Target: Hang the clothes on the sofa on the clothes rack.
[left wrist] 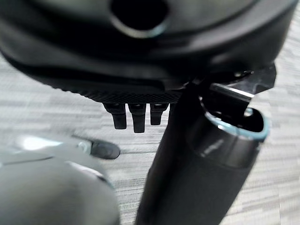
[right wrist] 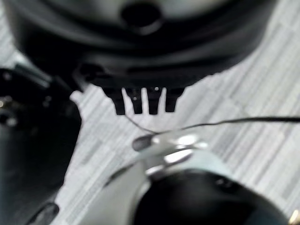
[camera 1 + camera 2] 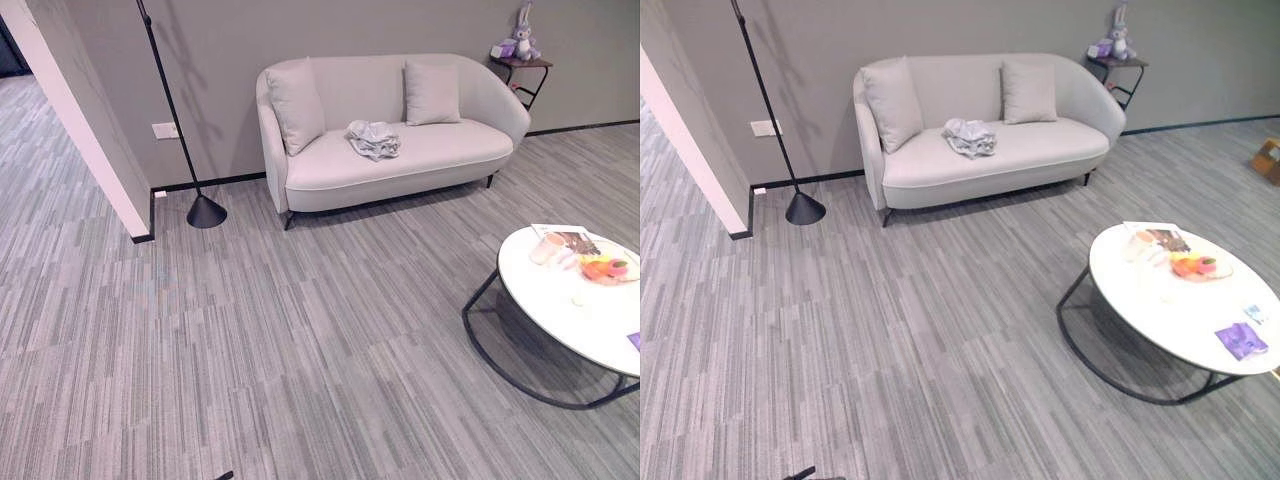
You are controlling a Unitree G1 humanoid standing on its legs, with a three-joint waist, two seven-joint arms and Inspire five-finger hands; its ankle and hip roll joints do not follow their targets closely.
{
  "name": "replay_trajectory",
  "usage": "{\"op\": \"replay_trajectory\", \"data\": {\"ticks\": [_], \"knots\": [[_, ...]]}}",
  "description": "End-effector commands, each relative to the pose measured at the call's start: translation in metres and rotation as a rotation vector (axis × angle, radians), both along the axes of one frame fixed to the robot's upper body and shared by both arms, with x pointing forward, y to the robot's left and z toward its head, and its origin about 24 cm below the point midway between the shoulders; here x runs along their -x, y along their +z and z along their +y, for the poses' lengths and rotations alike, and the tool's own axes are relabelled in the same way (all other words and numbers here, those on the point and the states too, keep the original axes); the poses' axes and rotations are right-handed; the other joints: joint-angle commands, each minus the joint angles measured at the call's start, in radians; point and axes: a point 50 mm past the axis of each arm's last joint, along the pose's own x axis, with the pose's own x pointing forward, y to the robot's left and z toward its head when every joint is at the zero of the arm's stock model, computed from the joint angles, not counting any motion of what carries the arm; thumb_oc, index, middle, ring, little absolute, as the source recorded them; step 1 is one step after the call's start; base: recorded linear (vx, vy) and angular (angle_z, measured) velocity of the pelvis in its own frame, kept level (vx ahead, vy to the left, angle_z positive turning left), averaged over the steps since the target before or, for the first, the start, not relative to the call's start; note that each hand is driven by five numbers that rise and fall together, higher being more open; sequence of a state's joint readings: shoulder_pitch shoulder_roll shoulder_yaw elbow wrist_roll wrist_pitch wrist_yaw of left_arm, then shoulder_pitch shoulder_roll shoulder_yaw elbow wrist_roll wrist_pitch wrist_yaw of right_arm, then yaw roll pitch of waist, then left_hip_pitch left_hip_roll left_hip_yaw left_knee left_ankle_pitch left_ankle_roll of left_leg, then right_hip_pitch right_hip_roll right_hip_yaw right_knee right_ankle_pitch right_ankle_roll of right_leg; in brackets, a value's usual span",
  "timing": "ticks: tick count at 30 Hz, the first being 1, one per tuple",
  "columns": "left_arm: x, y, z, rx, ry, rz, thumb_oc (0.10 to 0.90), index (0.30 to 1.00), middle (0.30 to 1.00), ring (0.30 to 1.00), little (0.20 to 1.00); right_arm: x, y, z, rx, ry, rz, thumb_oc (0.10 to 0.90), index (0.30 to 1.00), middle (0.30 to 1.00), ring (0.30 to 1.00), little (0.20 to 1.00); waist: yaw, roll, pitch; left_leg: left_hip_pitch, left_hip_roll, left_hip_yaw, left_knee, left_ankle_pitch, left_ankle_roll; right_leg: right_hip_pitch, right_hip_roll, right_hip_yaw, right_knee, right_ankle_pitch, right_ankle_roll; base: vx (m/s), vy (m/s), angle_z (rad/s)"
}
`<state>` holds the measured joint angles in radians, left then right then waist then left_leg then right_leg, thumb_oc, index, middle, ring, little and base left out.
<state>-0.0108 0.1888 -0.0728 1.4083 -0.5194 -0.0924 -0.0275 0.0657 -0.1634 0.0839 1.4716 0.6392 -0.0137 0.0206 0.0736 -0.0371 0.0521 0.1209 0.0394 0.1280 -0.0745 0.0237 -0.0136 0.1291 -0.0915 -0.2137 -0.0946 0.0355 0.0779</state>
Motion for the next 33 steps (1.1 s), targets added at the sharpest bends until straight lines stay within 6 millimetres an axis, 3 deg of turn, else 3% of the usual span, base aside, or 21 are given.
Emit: {"op": "replay_trajectory", "data": {"ticks": [1, 13, 20, 33], "knots": [[-0.021, 0.002, -0.006, -0.003, 0.001, -0.058, 0.8, 0.9, 0.9, 0.9, 0.9, -0.014, 0.001, -0.004, 0.019, 0.017, -0.05, 0.8, 0.9, 0.9, 0.9, 0.9, 0.001, -0.006, -0.029, -0.047, -0.011, -0.026, -0.013, -0.027, -0.02, 0.013, -0.005, 0.023, 0.007, -0.025, 0.013, -0.01, -0.065, 0.02], [-0.008, -0.002, -0.016, 0.028, -0.093, -0.006, 0.8, 0.9, 0.9, 0.9, 0.9, 0.0, 0.001, -0.003, 0.018, 0.107, 0.005, 0.8, 0.9, 0.9, 0.9, 0.9, -0.021, 0.008, -0.048, -0.024, 0.0, -0.037, -0.013, -0.037, -0.03, 0.028, 0.007, 0.034, 0.007, -0.046, 0.005, 0.0, -0.023, 0.05], [-0.008, -0.003, -0.022, 0.025, -0.238, 0.019, 0.8, 0.9, 0.9, 0.9, 0.9, -0.006, 0.001, -0.003, 0.015, 0.201, 0.002, 0.8, 0.9, 0.9, 0.9, 0.9, -0.037, 0.011, -0.053, -0.007, -0.003, -0.026, -0.013, -0.052, -0.025, 0.032, 0.003, 0.059, 0.007, -0.042, 0.007, 0.02, 0.024, -0.07], [-0.013, -0.001, -0.018, -0.004, -0.291, 0.015, 0.8, 0.9, 0.9, 0.9, 0.9, -0.014, 0.001, -0.001, 0.007, 0.27, -0.009, 0.8, 0.9, 0.9, 0.9, 0.9, -0.035, 0.021, -0.051, 0.006, -0.023, -0.029, -0.013, -0.071, -0.009, 0.042, -0.022, 0.063, 0.007, -0.034, 0.017, 0.03, 0.036, -0.03]]}}
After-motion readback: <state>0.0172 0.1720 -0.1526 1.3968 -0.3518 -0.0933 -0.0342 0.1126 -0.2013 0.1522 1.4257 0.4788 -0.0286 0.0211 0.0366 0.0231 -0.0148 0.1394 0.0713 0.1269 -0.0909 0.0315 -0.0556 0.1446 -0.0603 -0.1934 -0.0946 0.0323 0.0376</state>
